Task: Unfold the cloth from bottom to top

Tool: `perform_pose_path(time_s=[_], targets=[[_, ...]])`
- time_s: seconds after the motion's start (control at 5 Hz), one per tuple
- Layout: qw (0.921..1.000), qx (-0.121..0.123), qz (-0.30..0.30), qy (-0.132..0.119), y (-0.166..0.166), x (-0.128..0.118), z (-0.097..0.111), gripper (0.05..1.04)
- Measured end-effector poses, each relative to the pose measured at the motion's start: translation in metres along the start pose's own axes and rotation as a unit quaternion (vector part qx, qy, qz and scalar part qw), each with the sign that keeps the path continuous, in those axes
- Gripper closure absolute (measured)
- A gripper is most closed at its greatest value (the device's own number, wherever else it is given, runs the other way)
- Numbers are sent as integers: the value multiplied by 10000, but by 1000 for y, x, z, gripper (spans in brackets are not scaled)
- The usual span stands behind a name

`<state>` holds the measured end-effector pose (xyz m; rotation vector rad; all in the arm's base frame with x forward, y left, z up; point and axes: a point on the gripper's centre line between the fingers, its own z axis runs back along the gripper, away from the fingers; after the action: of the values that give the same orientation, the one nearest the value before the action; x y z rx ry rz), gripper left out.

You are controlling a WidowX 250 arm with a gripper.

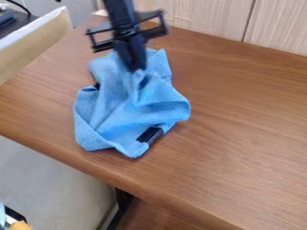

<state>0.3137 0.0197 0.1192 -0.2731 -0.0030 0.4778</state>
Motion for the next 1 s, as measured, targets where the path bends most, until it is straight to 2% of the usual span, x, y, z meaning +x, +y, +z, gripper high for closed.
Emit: perform_pose_path(time_s=[0.2,0.4,0.6,1.0], targets=[[9993,-100,-345,33,-46,23,-1,981],[9982,-163,-576,91,-81,37,-6,981],[9960,-182,-859,171,-114,49,-19,981],[9891,32,-1420,383,-161,59,-59,981]])
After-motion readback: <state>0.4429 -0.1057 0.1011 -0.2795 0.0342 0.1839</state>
